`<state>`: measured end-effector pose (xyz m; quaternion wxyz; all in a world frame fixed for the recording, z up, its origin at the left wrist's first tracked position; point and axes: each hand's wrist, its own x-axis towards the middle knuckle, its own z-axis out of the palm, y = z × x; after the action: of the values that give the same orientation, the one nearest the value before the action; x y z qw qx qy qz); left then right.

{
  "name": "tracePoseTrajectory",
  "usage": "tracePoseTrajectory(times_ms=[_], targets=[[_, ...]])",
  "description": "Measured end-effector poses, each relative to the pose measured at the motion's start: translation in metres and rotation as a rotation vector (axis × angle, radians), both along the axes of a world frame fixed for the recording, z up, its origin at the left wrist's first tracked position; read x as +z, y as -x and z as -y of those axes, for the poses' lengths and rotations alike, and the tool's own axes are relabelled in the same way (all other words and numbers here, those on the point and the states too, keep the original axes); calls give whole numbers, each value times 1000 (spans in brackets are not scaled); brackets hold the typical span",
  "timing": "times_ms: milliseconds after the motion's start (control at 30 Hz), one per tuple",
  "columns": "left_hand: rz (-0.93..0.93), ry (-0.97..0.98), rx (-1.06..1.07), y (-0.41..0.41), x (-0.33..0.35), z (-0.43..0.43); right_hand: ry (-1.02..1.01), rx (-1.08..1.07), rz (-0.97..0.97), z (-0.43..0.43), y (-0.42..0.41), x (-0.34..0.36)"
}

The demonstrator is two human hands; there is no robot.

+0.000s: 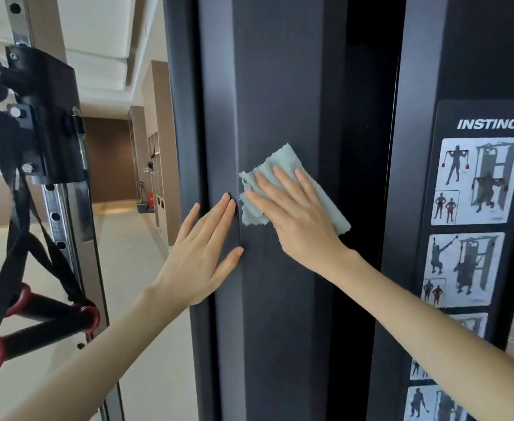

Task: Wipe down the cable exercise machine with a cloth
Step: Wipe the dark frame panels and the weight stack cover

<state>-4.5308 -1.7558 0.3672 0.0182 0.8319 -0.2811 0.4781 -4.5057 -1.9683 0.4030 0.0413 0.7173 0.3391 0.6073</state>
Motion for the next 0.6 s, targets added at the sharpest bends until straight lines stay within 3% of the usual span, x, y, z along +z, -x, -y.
tracePoseTrajectory(times_ms=[133,267,433,600], targets=[[-60,-17,-17,4,-26,-5,104,-6,-56,7,6,-66],[-95,-52,9,4,-45,-11,135,-28,-37,13,6,-32],[-113,-46,11,8,-57,-10,10,-34,13,4,0,18],[-161,-81,6,12,-76,-12,23,3,-10,2,3,-50]])
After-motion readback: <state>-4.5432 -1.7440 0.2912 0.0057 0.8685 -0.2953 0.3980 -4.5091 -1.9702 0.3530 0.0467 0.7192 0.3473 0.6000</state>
